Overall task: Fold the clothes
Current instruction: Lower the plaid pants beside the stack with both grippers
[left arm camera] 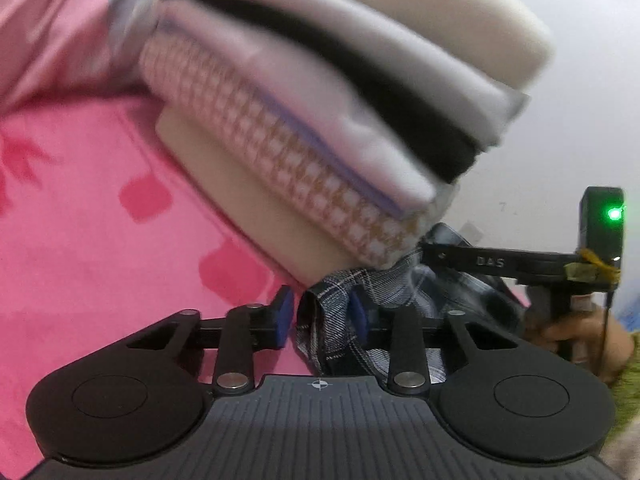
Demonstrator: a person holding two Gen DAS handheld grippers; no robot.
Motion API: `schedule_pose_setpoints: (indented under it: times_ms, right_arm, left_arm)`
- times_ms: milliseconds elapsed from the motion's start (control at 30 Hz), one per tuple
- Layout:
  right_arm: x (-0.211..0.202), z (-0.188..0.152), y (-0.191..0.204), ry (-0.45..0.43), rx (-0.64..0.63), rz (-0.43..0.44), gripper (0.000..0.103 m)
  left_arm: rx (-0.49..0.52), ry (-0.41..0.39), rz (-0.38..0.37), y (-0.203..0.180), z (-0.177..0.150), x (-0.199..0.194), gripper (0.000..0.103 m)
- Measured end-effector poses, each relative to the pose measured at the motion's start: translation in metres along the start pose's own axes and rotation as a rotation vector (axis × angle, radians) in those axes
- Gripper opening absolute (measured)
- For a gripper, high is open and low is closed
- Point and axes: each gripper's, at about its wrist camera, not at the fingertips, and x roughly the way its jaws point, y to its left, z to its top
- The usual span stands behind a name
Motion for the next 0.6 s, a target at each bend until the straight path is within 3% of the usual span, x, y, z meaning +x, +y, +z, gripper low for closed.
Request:
schedule_pose_setpoints:
  times_ms: [167,333,500,600]
  right_arm:
    - [-0.006,0.006,0.015,0.057,-0.116,-0.049,0.034]
    - [0.007,0.004,0.006,0.021,-0.059,-0.025,0.034]
    - [-0.008,0.0,0.007,0.025,-0.076,-0.044,0.034]
    - [-0.031,-0.007,0.003,-0.051,-0.014,-0.019,0.035]
  left_arm:
    - [-0.035,0.053,0.001,0.005,0.006,0.005,0.013]
    - [-0.008,0.034,0.037,0.004,0.001,0.015,0.014]
    - [0.03,0.062,0.034,0.005,0.005,0.011,0.014]
    - [0.044,0.018,0.018,0.011,0.004,-0.001,0.019]
